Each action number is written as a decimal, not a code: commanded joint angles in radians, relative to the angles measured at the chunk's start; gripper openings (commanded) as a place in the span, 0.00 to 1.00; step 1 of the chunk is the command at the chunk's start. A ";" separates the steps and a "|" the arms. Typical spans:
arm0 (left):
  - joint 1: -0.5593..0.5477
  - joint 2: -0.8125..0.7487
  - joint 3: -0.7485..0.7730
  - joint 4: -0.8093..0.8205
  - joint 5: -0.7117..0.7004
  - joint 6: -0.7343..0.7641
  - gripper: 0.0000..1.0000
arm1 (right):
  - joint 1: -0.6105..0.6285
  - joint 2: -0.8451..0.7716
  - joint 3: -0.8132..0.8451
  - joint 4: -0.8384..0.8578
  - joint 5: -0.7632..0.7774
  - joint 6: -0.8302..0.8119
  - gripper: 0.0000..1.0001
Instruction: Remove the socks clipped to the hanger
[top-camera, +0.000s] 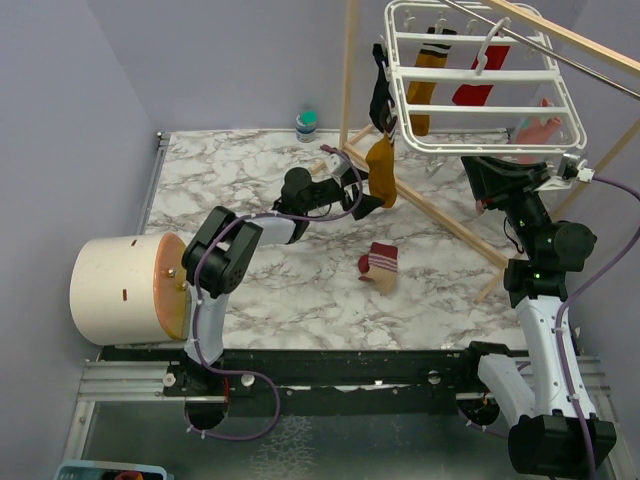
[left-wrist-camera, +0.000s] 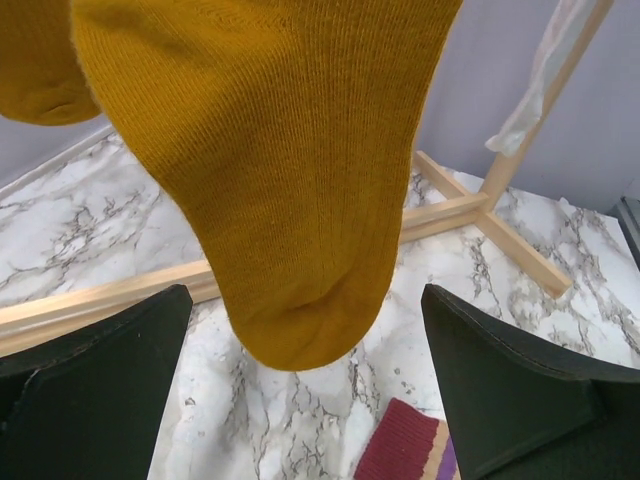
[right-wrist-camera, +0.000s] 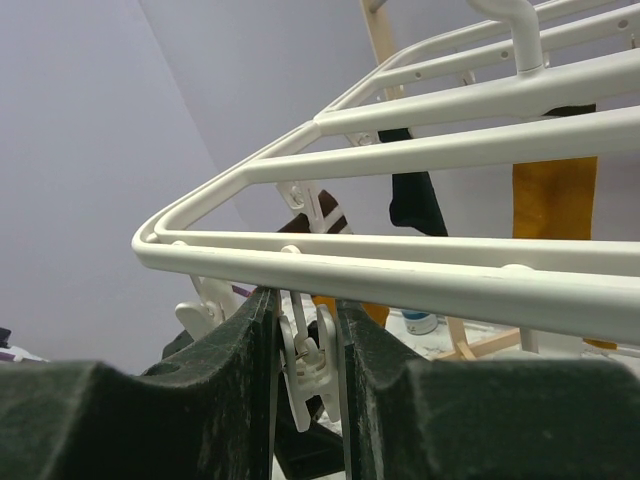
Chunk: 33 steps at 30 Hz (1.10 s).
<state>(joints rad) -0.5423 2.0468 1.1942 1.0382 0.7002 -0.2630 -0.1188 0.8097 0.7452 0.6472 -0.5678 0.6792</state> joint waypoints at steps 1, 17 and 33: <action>0.005 0.060 0.058 0.087 0.061 -0.052 0.99 | 0.004 -0.008 0.020 -0.025 -0.030 -0.020 0.26; 0.008 0.173 0.139 0.232 0.080 -0.114 0.53 | 0.003 -0.001 0.023 -0.035 -0.032 -0.031 0.26; 0.004 0.026 -0.046 0.306 0.081 -0.136 0.00 | 0.004 -0.003 0.033 -0.138 -0.060 -0.052 0.66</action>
<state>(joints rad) -0.5377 2.1777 1.2335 1.2968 0.7757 -0.4072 -0.1188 0.8165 0.7631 0.5785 -0.5896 0.6460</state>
